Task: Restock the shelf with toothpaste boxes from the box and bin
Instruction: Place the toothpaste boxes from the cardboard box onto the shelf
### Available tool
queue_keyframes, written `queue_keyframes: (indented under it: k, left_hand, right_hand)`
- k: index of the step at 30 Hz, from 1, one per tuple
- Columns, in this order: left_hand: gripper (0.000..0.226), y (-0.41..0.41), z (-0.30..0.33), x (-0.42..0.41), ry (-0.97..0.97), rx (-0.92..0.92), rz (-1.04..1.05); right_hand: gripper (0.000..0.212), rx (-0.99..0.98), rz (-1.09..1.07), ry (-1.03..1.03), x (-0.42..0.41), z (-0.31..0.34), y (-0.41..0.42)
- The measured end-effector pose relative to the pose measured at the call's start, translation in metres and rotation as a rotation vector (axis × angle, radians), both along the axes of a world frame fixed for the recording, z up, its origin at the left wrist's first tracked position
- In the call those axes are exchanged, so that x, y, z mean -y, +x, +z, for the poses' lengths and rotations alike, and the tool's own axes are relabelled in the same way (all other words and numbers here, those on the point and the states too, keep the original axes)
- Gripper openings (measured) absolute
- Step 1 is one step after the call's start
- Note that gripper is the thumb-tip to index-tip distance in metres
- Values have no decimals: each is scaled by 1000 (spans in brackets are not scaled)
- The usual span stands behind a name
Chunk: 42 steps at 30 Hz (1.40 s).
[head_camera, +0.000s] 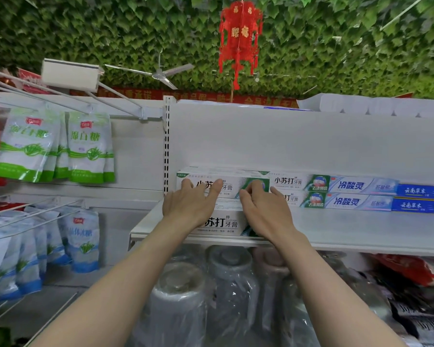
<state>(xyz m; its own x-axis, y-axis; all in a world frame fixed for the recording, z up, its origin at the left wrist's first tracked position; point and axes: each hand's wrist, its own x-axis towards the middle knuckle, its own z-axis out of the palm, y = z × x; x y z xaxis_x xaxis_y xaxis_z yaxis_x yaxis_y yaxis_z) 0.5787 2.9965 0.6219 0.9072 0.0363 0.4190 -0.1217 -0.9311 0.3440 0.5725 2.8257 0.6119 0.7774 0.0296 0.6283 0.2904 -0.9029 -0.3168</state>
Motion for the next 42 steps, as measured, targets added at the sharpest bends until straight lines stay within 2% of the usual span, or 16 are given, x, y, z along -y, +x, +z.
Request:
queue_keyframes:
  k: [8,19,24,27,30,35,40,42]
  left_hand:
    - [89,11,10,8,59,-72,29]
    - [93,9,11,11,45,-107,46]
    - [95,0,16,13,-9,-137,45]
    - [98,-5,14,12,-48,-85,8]
    - [100,-11,4,12,-119,56,-47]
    - [78,-38,-17,16,-216,299,-132]
    - [51,-68,-55,17,-456,355,-226]
    - [45,-82,-72,15,-536,332,-238]
  right_hand:
    - [29,-109,-5,2,7,14,10]
    - [36,-195,-23,13,8,14,13]
    - [48,-209,17,97,9,19,0]
    - [53,-146,22,173,11,16,-9]
    - [62,-39,32,253,10,10,-22]
    - [70,111,16,340,4,-8,-47]
    - [69,154,-21,374,0,-46,-73]
    - [62,131,-29,381,-4,-64,-84]
